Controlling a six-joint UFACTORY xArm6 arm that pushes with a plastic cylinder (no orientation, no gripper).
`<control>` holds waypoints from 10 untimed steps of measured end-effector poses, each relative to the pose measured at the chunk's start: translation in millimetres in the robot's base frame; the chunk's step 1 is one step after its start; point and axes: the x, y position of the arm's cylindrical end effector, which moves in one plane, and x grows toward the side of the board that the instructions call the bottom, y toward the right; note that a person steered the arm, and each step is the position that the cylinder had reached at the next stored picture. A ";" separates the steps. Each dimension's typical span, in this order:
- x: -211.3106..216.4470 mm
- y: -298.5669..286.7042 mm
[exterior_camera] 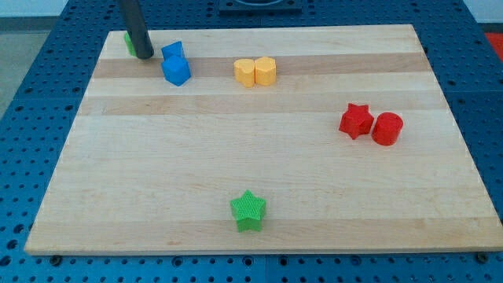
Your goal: Place the arm towards the bottom left side of the green star
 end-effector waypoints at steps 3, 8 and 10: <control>41.3 -0.8; 327.6 95.3; 362.7 128.1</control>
